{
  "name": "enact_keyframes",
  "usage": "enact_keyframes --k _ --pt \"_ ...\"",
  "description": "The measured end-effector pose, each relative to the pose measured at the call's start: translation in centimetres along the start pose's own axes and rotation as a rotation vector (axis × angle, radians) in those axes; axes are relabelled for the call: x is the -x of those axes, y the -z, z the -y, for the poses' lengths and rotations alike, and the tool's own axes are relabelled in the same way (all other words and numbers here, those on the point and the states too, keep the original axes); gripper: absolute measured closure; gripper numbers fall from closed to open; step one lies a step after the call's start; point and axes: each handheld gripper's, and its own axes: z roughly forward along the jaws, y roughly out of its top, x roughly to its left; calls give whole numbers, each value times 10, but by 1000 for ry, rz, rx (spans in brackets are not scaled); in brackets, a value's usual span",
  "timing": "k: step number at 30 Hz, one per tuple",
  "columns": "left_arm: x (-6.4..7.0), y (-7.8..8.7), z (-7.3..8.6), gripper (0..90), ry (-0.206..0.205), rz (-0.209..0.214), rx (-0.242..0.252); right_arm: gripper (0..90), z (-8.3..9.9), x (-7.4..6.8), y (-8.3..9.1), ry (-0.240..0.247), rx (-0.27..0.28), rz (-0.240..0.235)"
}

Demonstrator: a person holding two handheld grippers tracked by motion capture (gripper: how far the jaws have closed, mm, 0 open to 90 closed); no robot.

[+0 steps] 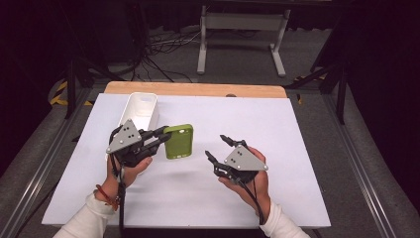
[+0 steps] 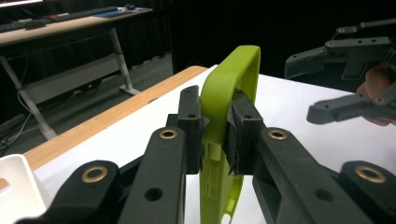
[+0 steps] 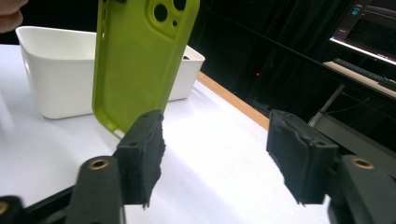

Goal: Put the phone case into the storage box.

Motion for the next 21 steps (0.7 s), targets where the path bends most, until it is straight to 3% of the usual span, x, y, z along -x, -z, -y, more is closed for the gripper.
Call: enact_keyframes --k 21 --pt "-9 18 -5 782 -1 -27 31 196 21 4 16 8 -35 10"
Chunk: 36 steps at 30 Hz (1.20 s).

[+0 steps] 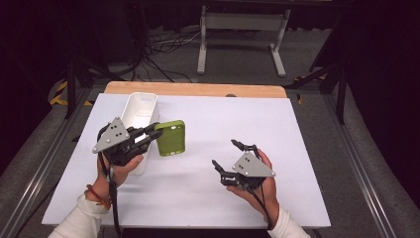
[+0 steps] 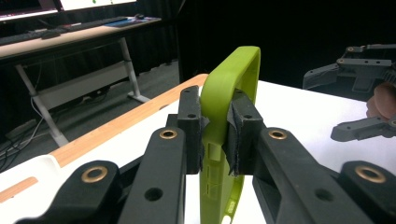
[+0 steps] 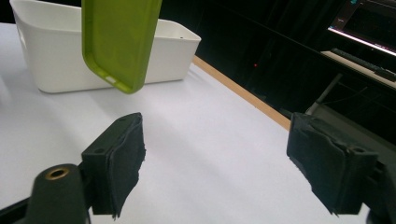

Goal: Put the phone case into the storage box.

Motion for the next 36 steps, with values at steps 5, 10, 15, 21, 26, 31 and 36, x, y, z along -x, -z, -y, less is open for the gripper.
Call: enact_keyframes --k 5,10,15,21,26,31,36 --pt "-1 3 -1 782 1 -3 9 188 4 2 5 -8 -5 9" --pt "-3 6 -3 782 0 -9 16 185 9 3 8 -3 -24 9" --pt "-5 9 -4 782 0 -13 20 185 17 4 13 -2 -39 14" --pt "-6 13 -5 782 3 -15 29 185 24 3 18 0 -43 5" --pt "-8 16 -6 782 -2 -22 39 175 28 1 21 17 -46 -4" --pt "-11 20 -7 782 1 -23 39 175 33 -1 27 12 -49 -1" --pt "-14 25 -9 782 -8 -35 45 175 40 0 32 -6 -63 0"
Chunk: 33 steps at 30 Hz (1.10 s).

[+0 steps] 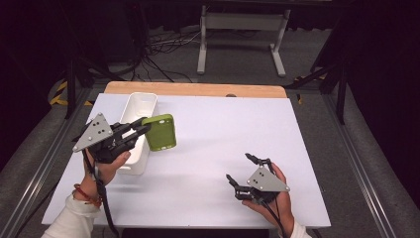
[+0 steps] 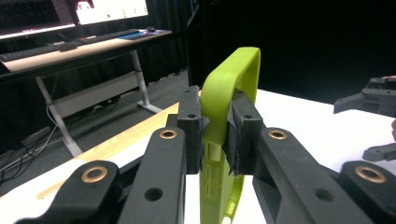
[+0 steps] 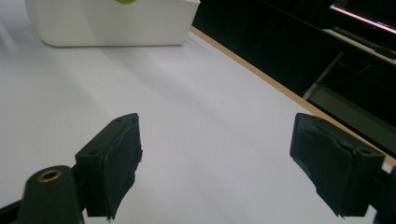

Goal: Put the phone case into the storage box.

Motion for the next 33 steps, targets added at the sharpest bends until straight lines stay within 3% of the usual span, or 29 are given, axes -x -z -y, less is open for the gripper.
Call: enact_keyframes --k 8,14,23,26,33 --pt "-14 13 -2 782 12 -16 25 175 10 5 12 -32 -4 21" --pt "-25 23 -2 782 -7 -44 27 175 14 10 16 -48 -2 27" --pt "-37 27 -6 782 -7 -61 39 175 11 16 16 -40 -1 16" --pt "-44 24 -11 782 -31 -63 31 175 11 18 16 -43 1 27" --pt "-61 21 -18 782 -35 -68 28 175 14 20 11 -28 -29 34"
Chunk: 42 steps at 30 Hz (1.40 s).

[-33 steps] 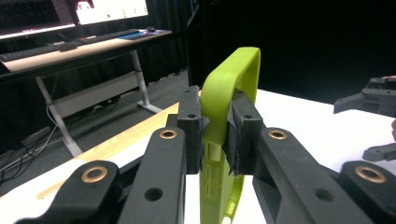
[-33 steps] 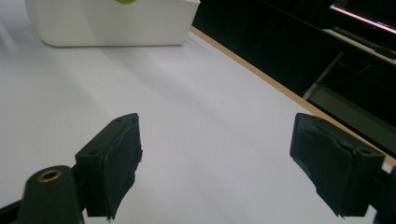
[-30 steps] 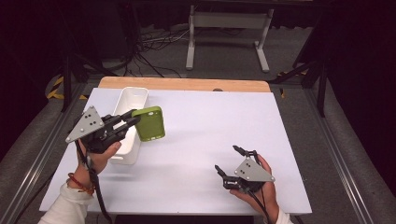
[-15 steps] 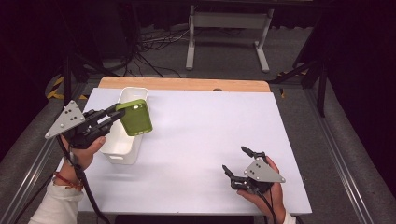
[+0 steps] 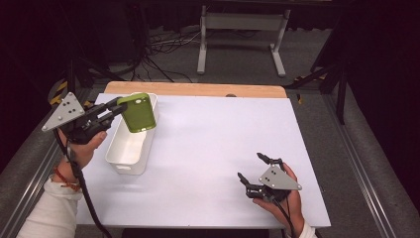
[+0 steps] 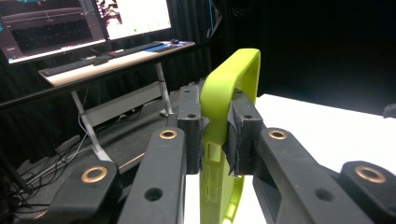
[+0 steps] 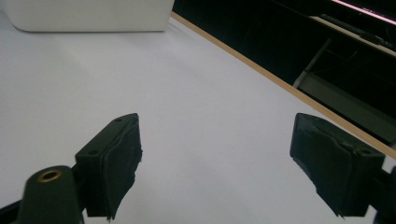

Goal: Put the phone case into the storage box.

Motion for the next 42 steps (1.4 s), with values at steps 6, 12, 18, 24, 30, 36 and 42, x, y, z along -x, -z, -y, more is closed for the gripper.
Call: enact_keyframes --k 6,12,18,24,30,36,42 --pt "-13 -3 -5 782 -5 -25 -18 175 -1 -1 -2 10 1 -10" --pt "-28 -9 0 782 10 -45 -31 177 -1 0 -2 3 2 -13" --pt "-42 -16 9 782 32 -58 -42 184 -4 1 1 7 28 -14" --pt "-51 -25 15 782 34 -72 -74 181 -4 1 0 7 26 -22" --pt "-62 -37 23 782 38 -97 -114 180 -3 1 1 6 26 -28" --pt "-74 -49 30 782 51 -116 -147 177 -2 3 2 -11 30 -27" --pt "-84 -62 41 782 61 -107 -162 174 0 3 -2 -13 12 -41"
